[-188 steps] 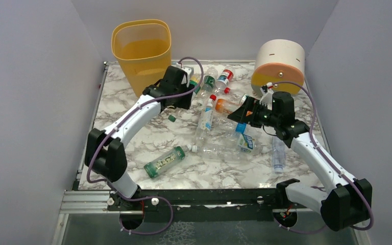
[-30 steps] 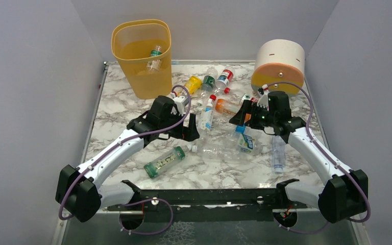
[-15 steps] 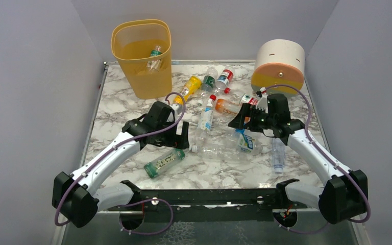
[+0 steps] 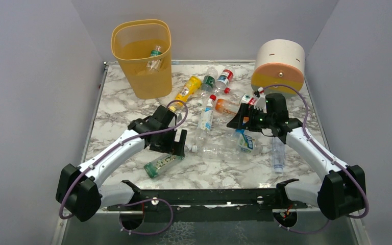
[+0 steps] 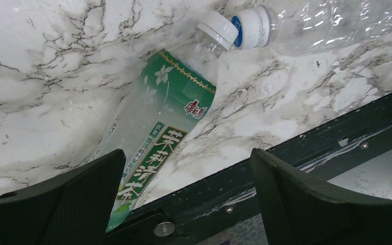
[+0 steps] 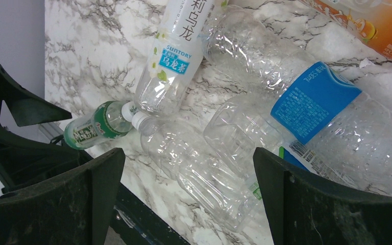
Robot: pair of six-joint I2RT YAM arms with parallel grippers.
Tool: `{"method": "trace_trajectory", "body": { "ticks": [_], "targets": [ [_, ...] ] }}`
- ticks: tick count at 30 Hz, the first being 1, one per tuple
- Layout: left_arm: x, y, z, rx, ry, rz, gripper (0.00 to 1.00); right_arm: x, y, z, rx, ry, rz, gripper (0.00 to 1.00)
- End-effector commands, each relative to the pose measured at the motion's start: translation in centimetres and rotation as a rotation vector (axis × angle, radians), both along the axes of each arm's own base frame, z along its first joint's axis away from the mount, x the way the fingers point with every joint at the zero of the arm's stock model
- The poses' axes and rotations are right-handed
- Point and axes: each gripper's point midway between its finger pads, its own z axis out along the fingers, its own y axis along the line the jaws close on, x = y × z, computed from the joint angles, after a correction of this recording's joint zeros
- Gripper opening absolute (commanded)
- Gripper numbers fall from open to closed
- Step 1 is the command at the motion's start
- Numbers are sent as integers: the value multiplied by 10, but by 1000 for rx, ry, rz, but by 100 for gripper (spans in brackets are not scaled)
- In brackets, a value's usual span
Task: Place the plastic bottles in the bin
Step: Pick up the plastic bottle at the center of the board.
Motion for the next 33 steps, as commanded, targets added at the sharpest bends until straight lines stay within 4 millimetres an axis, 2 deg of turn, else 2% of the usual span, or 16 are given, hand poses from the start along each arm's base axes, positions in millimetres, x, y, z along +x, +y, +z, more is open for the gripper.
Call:
{"method": "trace_trajectory", "body": {
  "ticks": [1,8,20,33],
  "targets": [
    [-3,2,-2,34,27,-41,99,3,7,5,24,-28,36,100],
    [-11,7,-14,69,76,-38,99,5,9,4,27,-29,44,100],
    [3,11,-30,162,91,-13,99,8,12,1,36,-28,62,100],
    [9,15,-44,248,86,-3,99,7,13,-3,36,-18,71,100]
  ]
}}
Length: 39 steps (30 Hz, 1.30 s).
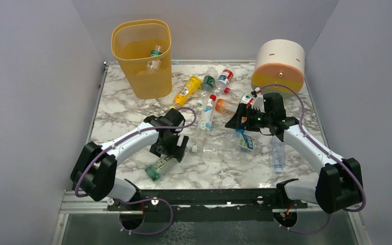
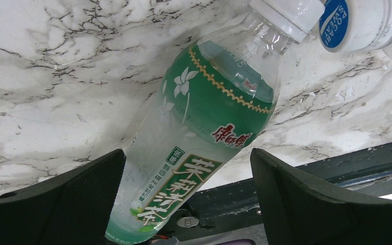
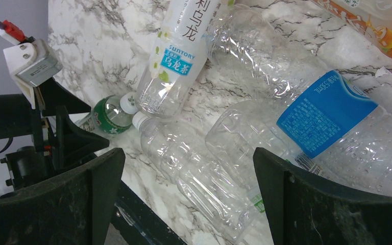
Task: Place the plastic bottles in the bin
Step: Pick up the plastic bottle at the center of the board.
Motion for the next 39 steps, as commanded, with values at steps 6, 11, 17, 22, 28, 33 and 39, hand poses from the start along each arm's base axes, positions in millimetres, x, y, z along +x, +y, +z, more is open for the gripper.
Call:
{"method": "trace_trajectory", "body": {
  "ticks": [6,11,17,22,28,33,39],
  "targets": [
    [18,-6,0,42,-55,-4,99,1,6,7,23,-34,34,100],
    [22,-9,-2,47,-54,-14,98,0,6,6,21,-34,34,100],
    [26,-11,-7,56,-57,-15,94,-1,6,6,26,-28,37,100],
    [30,-12,-13,69,-58,-13,91,-1,7,7,29,-28,38,100],
    [36,-15,-17,79,-59,-15,86,-1,5,8,25,-32,34,100],
    [36,-14,-18,83,-59,-16,77,-2,5,9,21,-33,33,100],
    [43,-18,-10,66,-87,-16,63,-4,4,10,22,-36,30,100]
  ]
}}
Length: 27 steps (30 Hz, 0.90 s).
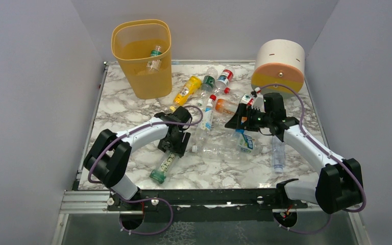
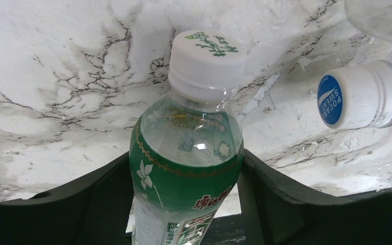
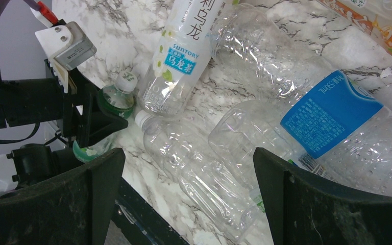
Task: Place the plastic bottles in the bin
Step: Pick up the plastic bottle at the center of the board.
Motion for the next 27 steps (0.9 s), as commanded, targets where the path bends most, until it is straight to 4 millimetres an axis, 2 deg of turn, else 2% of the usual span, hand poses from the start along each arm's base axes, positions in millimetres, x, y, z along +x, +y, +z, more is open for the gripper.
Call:
{"method": "trace_trajectory", "body": {
  "ticks": [1,7,18,24,27],
  "targets": [
    [17,-9,16,-19,-69,-5,60,-3,2,9,13,-36,19,100],
    [32,-19,39,-58,-133,1,54,-6,1,11,14,-40,18,100],
    [57,-31,90,-138,-284,26,54,-8,1,19,17,-52,23,100],
    [84,-41,139,-176,-413,18,54,-9,3,22,30,-44,24,100],
    [108,-48,183,-200,-526,14,54,-10,3,23,34,-40,26,100]
  ]
}}
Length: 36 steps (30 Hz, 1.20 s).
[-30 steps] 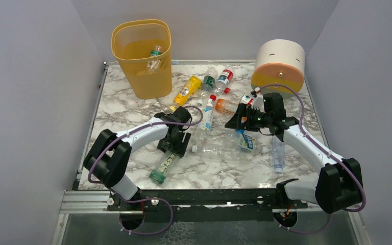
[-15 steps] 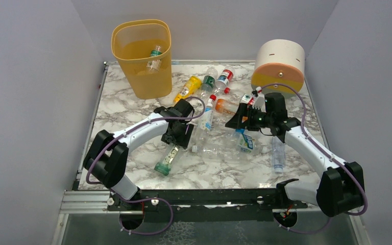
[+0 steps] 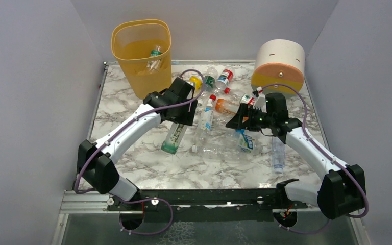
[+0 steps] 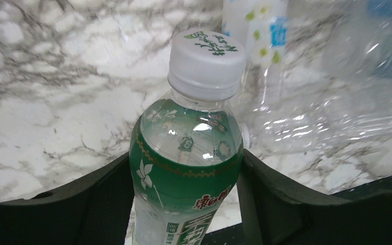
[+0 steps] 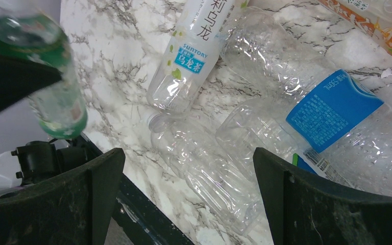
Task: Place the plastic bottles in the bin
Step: Pick up the plastic bottle at the center of the board, then place the plastic bottle in the trash bin.
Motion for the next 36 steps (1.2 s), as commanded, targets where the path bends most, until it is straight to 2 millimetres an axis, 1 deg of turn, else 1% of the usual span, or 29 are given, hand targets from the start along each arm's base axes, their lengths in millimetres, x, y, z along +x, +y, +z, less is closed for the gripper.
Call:
{"method": "trace_trajectory", "body": {
  "ticks": [1,5,9,14,17,21,23,25,28,30,32,34,36],
  "targets": [
    [40,-8,79,-36,-223,8,54,-5,4,10,23,-8,24,100],
    [70,-14,129,-42,-338,2,54,-7,3,15,25,-20,22,100],
    [105,-17,182,-72,-470,29,54,-9,3,16,28,-20,22,100],
    [150,-6,242,-127,-625,87,54,-11,3,21,34,-27,22,100],
    [175,13,276,-182,-725,147,54,-11,3,23,40,-30,22,100],
    [202,49,318,-255,-864,230,54,-14,3,23,44,-23,21,100],
    [211,66,335,-276,-939,264,54,-15,3,23,46,-22,21,100],
    [219,83,348,-292,-1005,299,54,-17,2,24,46,-23,19,100],
    [225,106,375,-344,-1111,330,54,-20,1,22,47,-21,17,100],
    [229,122,388,-368,-1167,361,54,-21,1,20,47,-15,15,100],
    [232,132,396,-390,-1225,374,54,-23,1,17,48,-5,17,100],
    [237,141,399,-403,-1273,388,54,-25,1,15,52,0,17,100],
    [244,152,398,-393,-1296,414,54,-27,1,15,53,0,17,100]
  ]
}}
